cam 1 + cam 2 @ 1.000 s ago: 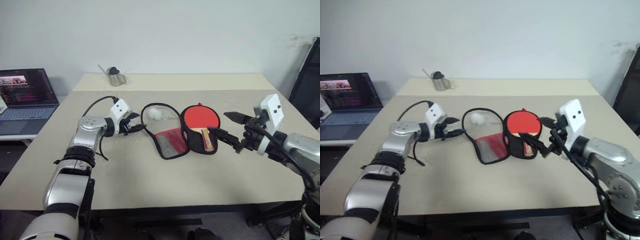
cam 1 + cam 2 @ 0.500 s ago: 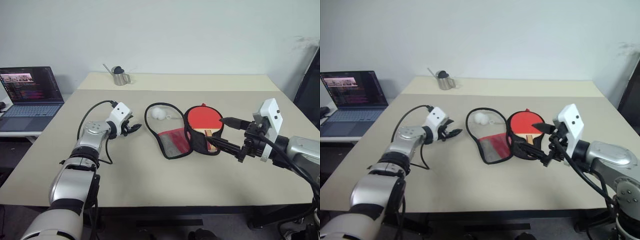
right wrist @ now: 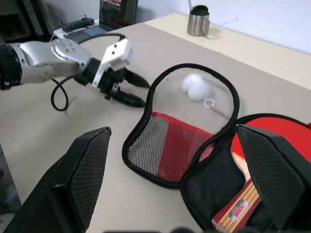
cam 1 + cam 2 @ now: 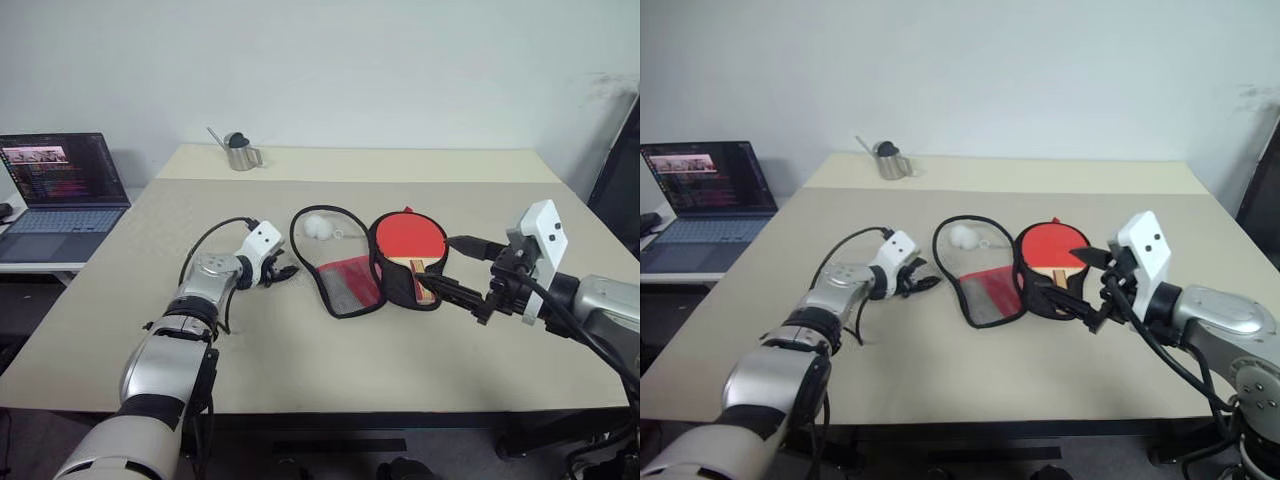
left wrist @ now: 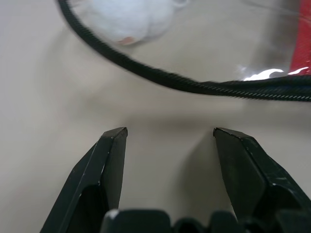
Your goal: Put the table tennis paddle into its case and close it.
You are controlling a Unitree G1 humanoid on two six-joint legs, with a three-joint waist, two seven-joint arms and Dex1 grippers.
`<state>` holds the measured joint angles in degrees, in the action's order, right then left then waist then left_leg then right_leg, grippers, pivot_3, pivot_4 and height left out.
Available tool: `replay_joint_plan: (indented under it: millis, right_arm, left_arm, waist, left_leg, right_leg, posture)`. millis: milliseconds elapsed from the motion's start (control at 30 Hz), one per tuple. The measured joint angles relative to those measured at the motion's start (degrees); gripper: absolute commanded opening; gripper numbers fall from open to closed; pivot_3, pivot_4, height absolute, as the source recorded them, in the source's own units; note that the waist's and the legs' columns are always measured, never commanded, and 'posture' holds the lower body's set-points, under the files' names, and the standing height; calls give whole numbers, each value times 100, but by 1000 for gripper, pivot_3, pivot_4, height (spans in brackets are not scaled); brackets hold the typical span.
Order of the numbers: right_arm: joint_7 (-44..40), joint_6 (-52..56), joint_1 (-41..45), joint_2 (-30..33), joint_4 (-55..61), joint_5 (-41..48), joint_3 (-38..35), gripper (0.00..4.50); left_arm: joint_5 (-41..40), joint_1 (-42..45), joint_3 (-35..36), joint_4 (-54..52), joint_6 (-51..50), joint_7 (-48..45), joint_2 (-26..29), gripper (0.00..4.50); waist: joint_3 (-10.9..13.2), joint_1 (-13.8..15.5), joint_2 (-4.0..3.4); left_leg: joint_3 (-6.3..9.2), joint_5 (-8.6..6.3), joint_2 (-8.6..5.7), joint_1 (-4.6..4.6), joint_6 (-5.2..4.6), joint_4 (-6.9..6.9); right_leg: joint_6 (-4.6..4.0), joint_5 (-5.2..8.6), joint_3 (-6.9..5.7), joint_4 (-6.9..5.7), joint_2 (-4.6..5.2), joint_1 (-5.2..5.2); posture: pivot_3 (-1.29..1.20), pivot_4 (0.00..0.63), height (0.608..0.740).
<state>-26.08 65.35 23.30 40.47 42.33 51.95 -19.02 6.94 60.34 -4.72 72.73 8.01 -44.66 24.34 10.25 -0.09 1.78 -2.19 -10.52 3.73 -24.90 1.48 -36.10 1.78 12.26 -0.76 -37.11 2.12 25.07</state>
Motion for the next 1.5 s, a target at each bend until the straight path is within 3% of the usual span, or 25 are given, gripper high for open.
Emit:
replay_joint_plan:
  millis: [333, 600, 833, 1000, 1267, 1467, 1500]
  right_arm:
    - [52, -142, -39, 202, -105, 98, -6, 4486]
    - [169, -213, -357, 450, -64, 347, -397, 4486]
    - [491, -240, -706, 527, 21, 574, -798, 4486]
    - [726, -256, -898, 586, 114, 682, -921, 4486]
    - [993, -345, -980, 585, -101, 726, -848, 4486]
    - [908, -594, -798, 521, -833, 261, -258, 4486]
    - [905, -664, -664, 434, -1077, 116, -129, 4499]
  left_arm:
    - [5, 144, 44, 92, 0, -174, -728, 3085]
    - [-703, 820, 301, -530, 13, -1606, -1822, 3085]
    - [-868, 1117, 223, -761, 53, -1706, -2475, 3085]
    - [-841, 1089, 184, -610, 148, -1698, -2355, 3085]
    - [-945, 903, 408, -563, 244, -2046, -1623, 3085]
    - [-916, 537, 397, -734, 303, -2261, -932, 3085]
    - [-913, 468, 388, -825, 301, -2355, -814, 3254]
  waist:
    - [0, 6, 1]
    - [4, 66, 7]
    - [3, -21, 7]
    - [3, -38, 6]
    - [3, -23, 6]
    - [3, -24, 7]
    - [3, -29, 7]
  left_leg:
    - [1, 0, -2, 0, 0, -2]
    - [2, 0, -4, -11, 0, -3]
    - [14, 0, -5, 7, -2, -1]
    - [23, 0, -6, 9, -2, -2]
    - [19, 0, -5, 6, -2, -1]
    - [19, 0, -4, 6, -2, -4]
    - [18, 0, -5, 6, -2, -4]
  right_leg:
    - [1, -1, 0, 0, 0, -3]
    - [2, -1, 0, 14, 1, -4]
    - [2, -1, 5, 2, -8, -7]
    - [-3, -3, 5, 0, -13, -8]
    - [-2, -3, 7, 8, -12, -8]
    - [-4, -4, 7, 4, -13, -8]
    - [-4, -4, 9, 4, -13, -8]
  posture:
    - [0, 150, 740]
    - [0, 150, 740]
    - [0, 150, 740]
    - [0, 150, 740]
    - [0, 150, 740]
    - [0, 150, 740]
    - [0, 150, 740]
